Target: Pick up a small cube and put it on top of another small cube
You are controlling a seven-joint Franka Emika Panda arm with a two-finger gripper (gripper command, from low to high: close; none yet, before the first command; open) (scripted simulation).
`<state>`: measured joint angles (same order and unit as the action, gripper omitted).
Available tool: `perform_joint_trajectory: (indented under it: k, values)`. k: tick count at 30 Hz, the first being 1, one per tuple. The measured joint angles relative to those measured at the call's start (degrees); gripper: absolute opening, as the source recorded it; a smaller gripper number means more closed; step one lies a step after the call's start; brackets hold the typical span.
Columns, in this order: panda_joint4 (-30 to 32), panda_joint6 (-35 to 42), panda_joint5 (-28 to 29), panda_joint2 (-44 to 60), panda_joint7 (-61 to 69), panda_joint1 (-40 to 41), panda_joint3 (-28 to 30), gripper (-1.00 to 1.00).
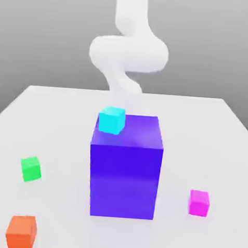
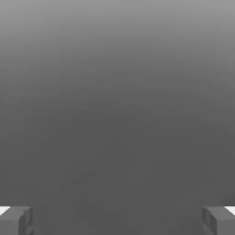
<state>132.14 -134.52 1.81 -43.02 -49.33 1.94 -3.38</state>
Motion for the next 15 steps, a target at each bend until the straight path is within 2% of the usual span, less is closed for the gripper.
perform_joint_trajectory:
  k: [6, 15]
  values:
    - [3.6, -9.19, 4.03, 12.03, -12.25, 4.27, -10.25, 0.0]
    - [13.62, -18.88, 4.17, 30.24, -27.37, 2.88, -20.4, 0.0]
